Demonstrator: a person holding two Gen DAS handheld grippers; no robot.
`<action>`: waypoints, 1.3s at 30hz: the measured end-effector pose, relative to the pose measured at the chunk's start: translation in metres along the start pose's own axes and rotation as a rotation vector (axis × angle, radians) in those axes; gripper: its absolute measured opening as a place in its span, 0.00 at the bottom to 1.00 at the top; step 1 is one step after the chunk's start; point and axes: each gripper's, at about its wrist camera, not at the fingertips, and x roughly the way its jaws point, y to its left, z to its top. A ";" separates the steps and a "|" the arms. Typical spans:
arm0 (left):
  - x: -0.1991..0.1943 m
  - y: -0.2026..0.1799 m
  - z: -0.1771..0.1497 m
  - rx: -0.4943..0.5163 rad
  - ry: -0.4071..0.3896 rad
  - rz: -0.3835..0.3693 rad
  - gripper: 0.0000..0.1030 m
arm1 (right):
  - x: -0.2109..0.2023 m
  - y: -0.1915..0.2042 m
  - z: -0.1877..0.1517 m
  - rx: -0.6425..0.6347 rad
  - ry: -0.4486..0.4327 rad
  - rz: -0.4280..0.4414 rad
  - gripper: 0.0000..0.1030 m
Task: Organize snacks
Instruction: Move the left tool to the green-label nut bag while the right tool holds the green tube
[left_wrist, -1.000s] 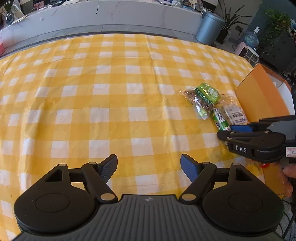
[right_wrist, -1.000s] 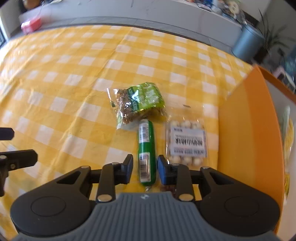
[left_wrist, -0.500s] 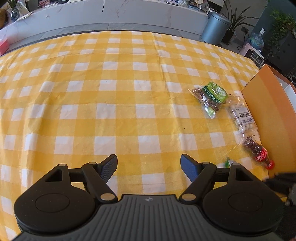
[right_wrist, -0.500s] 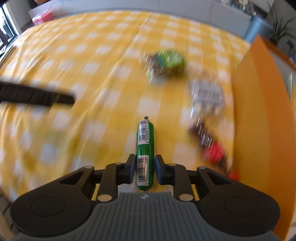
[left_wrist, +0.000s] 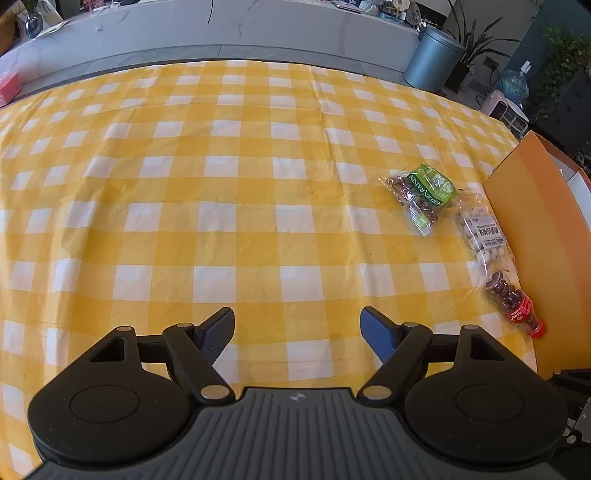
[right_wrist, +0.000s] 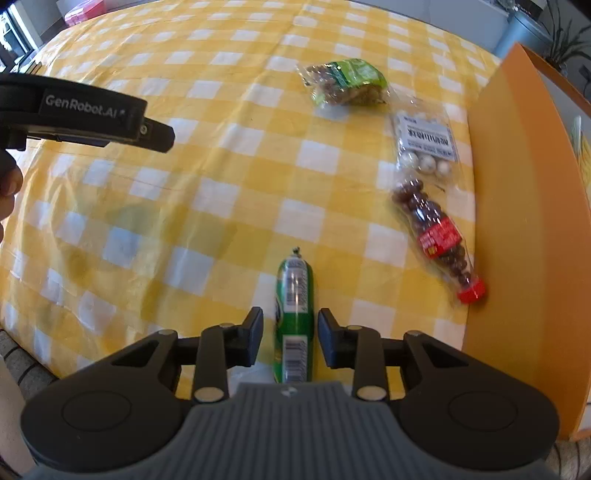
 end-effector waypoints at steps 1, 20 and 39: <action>0.000 0.000 0.000 0.001 0.000 -0.001 0.89 | 0.002 0.002 0.001 -0.006 -0.002 0.000 0.31; 0.001 -0.027 -0.002 0.064 0.038 0.039 0.89 | -0.002 -0.041 -0.025 0.086 -0.004 0.033 0.20; 0.044 -0.143 0.085 0.543 0.082 0.069 0.90 | 0.000 -0.073 -0.025 0.196 -0.062 0.141 0.21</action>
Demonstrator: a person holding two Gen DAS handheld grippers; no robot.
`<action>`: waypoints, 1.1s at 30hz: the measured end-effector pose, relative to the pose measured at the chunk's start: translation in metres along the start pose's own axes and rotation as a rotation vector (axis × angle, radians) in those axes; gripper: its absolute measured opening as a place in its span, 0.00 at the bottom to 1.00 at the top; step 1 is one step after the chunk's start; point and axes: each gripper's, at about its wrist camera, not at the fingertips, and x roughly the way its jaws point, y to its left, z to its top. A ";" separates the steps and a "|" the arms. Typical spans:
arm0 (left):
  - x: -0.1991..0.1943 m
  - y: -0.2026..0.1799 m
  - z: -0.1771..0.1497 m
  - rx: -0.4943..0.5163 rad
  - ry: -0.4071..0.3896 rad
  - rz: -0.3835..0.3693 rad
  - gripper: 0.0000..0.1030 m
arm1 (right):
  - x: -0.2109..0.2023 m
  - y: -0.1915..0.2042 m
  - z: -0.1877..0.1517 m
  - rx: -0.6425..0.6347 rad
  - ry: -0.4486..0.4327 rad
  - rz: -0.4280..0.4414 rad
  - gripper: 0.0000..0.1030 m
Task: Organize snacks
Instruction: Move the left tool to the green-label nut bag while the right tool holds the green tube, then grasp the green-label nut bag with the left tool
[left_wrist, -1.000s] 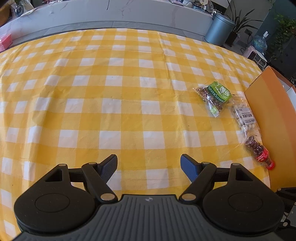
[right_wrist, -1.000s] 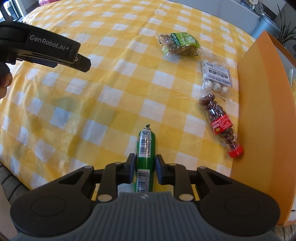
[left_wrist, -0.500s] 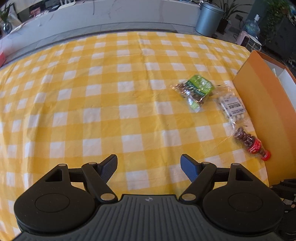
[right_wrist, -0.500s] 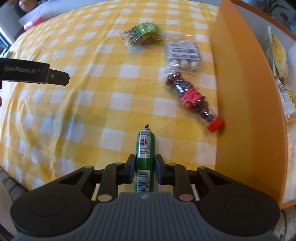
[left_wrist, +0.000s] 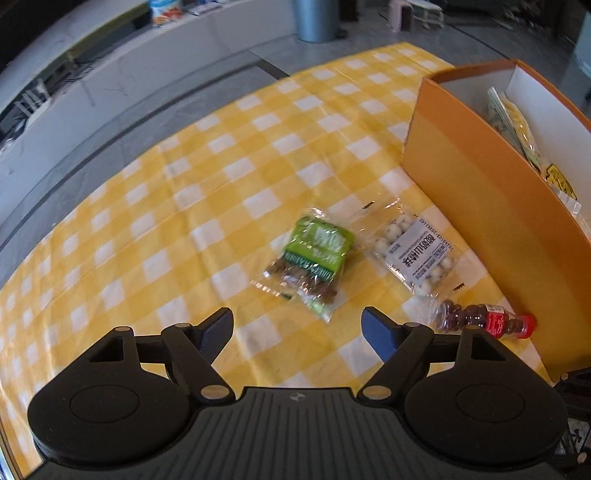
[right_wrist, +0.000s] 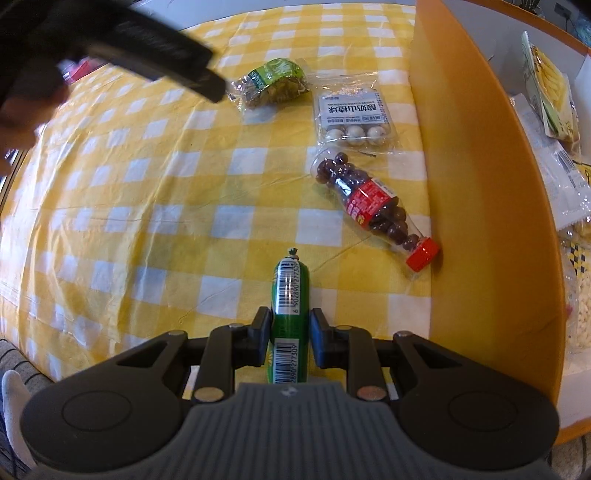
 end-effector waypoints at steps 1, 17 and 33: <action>0.006 -0.001 0.006 0.015 0.015 -0.006 0.90 | 0.000 0.001 0.000 -0.008 -0.003 -0.002 0.21; 0.077 -0.016 0.044 0.113 0.118 -0.019 0.96 | -0.003 -0.002 -0.004 -0.029 -0.021 0.015 0.21; 0.071 0.026 0.034 -0.109 0.151 -0.078 0.34 | -0.006 -0.002 -0.005 -0.029 -0.026 0.016 0.21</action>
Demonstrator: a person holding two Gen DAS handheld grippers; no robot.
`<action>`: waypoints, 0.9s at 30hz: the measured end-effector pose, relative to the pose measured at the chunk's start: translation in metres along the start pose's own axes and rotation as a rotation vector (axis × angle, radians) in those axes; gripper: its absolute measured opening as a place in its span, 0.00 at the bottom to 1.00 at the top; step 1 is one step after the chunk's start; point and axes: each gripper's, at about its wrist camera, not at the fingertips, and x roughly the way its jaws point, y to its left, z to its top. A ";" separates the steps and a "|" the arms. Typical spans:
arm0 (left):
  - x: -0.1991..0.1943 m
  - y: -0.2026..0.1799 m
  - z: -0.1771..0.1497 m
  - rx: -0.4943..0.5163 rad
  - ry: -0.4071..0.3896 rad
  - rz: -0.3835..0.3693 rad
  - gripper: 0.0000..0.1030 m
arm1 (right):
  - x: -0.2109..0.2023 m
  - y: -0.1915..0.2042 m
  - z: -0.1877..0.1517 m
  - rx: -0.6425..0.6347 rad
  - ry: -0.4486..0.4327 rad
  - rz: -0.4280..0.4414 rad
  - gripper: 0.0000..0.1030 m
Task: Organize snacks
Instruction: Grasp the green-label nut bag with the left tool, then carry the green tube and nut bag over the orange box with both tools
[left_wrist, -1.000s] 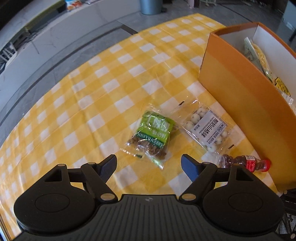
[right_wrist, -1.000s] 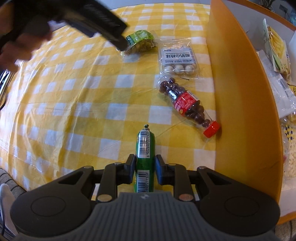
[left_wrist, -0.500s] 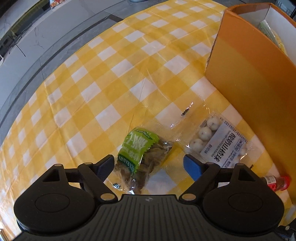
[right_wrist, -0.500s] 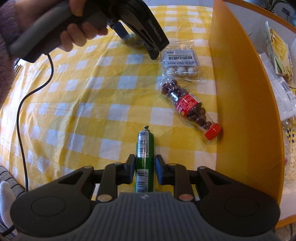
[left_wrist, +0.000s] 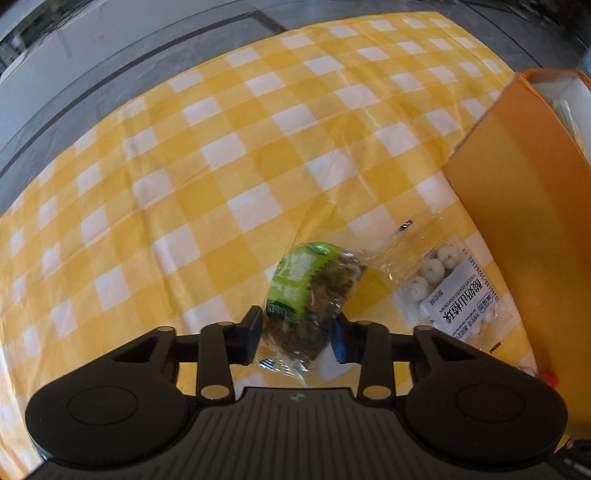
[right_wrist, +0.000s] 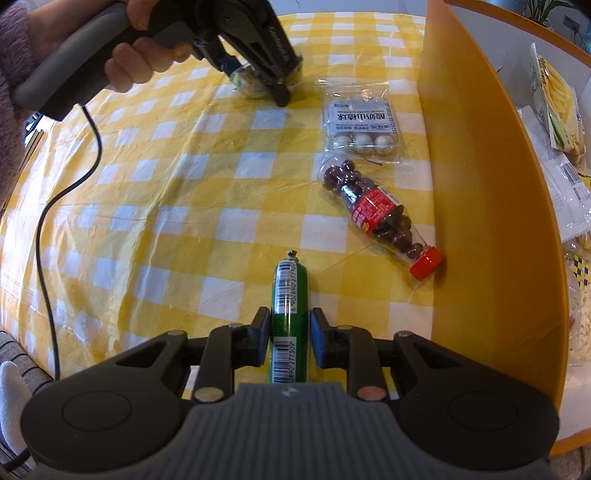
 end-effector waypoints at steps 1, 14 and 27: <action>-0.004 0.001 -0.004 -0.010 0.001 0.007 0.30 | 0.000 0.000 0.000 -0.001 0.000 0.000 0.21; -0.075 0.015 -0.057 -0.081 -0.021 -0.022 0.29 | -0.001 0.003 -0.002 -0.003 -0.008 -0.010 0.21; -0.129 0.010 -0.129 -0.234 -0.096 -0.099 0.29 | -0.017 0.009 -0.003 0.004 -0.037 -0.030 0.20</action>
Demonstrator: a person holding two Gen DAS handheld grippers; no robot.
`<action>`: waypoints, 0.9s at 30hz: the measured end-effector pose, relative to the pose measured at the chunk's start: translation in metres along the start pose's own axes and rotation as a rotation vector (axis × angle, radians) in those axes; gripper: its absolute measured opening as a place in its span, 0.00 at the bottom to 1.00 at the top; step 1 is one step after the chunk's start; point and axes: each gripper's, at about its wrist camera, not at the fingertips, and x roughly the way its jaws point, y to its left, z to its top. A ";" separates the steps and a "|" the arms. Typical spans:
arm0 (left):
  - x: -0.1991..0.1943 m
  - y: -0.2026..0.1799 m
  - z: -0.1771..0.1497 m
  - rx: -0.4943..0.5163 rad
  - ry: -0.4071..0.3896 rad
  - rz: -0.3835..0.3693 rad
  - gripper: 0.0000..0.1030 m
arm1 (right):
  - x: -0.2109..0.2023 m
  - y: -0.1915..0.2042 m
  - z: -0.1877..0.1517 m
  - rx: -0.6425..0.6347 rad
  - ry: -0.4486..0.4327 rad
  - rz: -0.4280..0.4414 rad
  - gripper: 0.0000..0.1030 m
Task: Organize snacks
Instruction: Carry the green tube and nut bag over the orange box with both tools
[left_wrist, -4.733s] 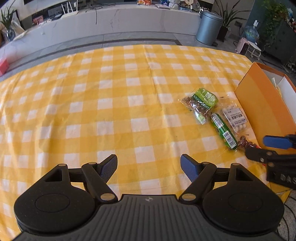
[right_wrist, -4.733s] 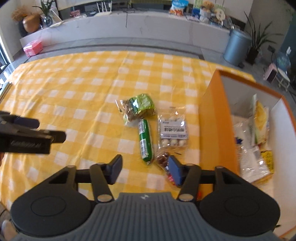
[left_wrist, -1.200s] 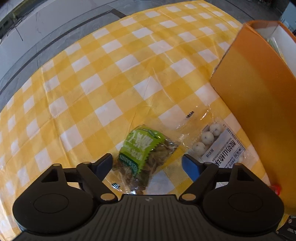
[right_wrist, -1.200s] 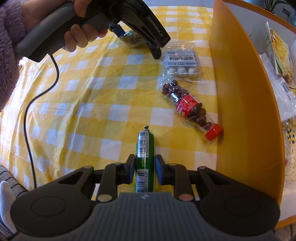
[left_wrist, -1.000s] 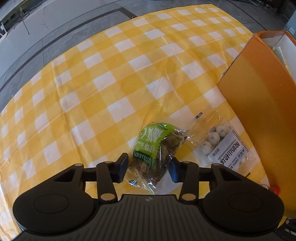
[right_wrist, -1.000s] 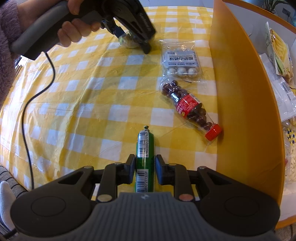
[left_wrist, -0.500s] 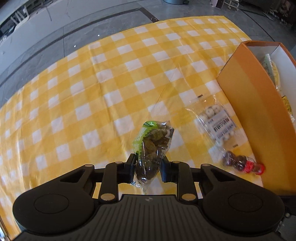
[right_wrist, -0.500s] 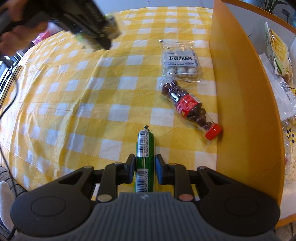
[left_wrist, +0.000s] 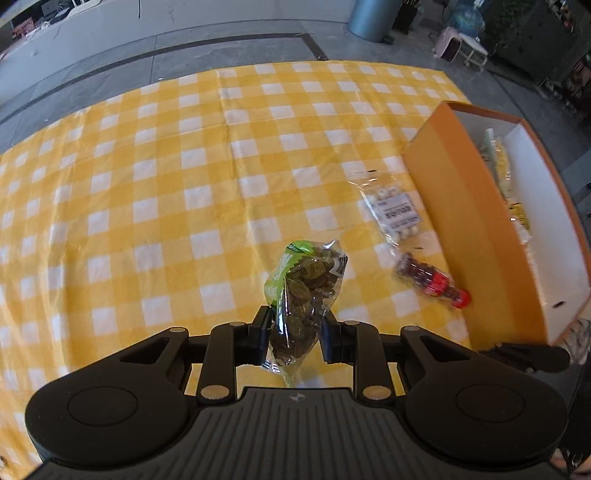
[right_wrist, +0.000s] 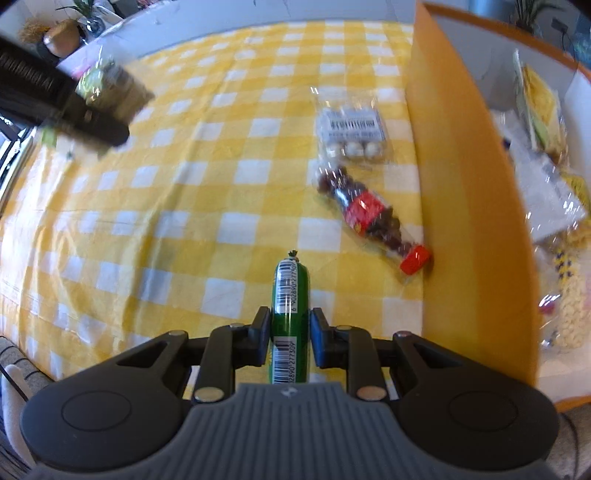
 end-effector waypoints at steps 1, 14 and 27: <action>-0.005 -0.002 -0.005 -0.001 -0.007 -0.008 0.29 | -0.006 0.002 0.001 -0.008 -0.017 0.011 0.20; -0.064 -0.024 -0.030 -0.017 -0.174 -0.084 0.29 | -0.102 -0.002 0.007 0.024 -0.252 0.047 0.20; -0.072 -0.091 -0.018 0.047 -0.304 -0.214 0.29 | -0.190 -0.110 0.014 0.082 -0.391 -0.162 0.20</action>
